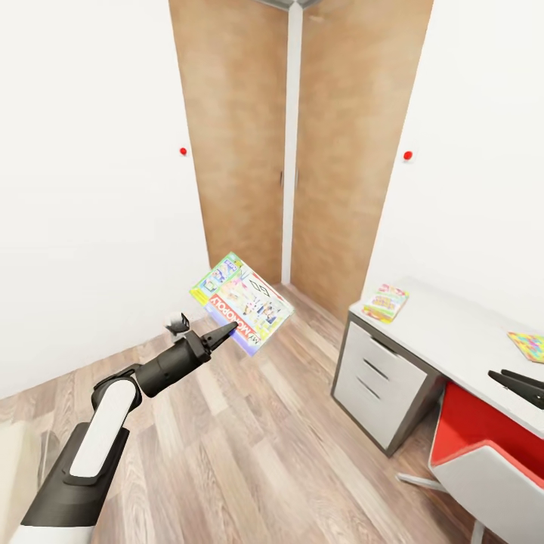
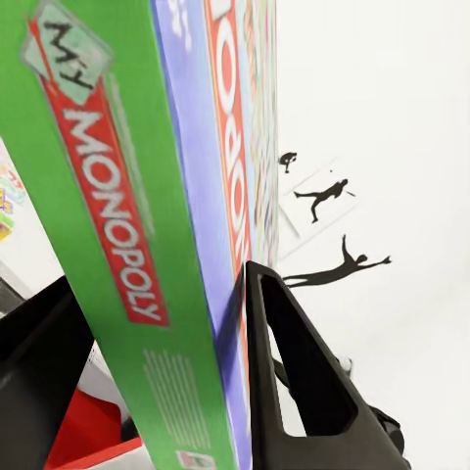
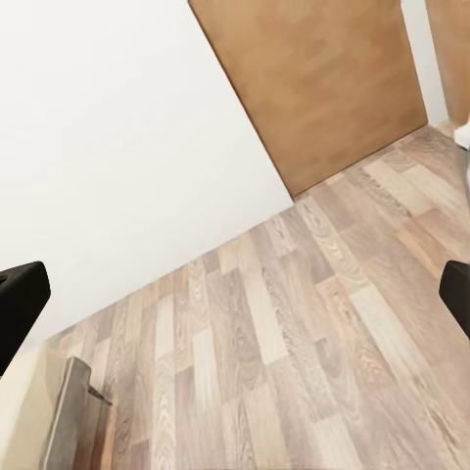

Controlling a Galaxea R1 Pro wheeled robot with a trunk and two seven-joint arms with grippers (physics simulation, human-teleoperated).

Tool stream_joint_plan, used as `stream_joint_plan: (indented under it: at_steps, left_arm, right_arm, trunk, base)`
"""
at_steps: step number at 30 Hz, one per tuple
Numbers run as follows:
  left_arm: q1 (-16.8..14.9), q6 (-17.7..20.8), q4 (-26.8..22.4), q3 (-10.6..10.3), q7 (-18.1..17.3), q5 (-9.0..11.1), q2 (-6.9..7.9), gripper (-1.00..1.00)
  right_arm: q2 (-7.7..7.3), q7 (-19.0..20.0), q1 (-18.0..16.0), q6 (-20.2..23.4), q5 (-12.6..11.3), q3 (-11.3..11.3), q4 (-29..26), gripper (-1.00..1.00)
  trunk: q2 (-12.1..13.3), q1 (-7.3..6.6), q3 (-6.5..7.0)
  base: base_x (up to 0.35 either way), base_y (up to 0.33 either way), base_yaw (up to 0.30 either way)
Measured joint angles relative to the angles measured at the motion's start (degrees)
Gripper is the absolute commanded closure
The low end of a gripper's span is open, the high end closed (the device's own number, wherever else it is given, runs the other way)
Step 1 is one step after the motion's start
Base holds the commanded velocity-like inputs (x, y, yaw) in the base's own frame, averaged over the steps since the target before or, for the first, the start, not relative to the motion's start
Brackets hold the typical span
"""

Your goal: Put all the toys in the child's room - the three board games (two on the bed and one on the table), the two jigsaw puzzles on the table, and the tennis ball on the table - inside the toy box on the table in the child's room.

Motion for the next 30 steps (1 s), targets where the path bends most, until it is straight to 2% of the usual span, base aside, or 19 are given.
stream_joint_plan:
  at_steps: [18,30]
  left_arm:
    - [0.0,0.0,0.0,0.0,0.0,-0.1,-0.07,1.0]
    - [0.0,0.0,0.0,-0.2,0.1,0.0,-0.22,1.0]
  right_arm:
    - [0.2,0.3,0.0,-0.2,0.0,-0.2,-0.1,-1.0]
    - [-0.25,0.4,0.0,0.1,0.0,-0.5,-0.1,-1.0]
  trunk:
    - [0.0,0.0,0.0]
    - [0.0,0.0,0.06]
  base:
    - [0.336,0.0,0.0]
    - [0.336,0.0,-0.03]
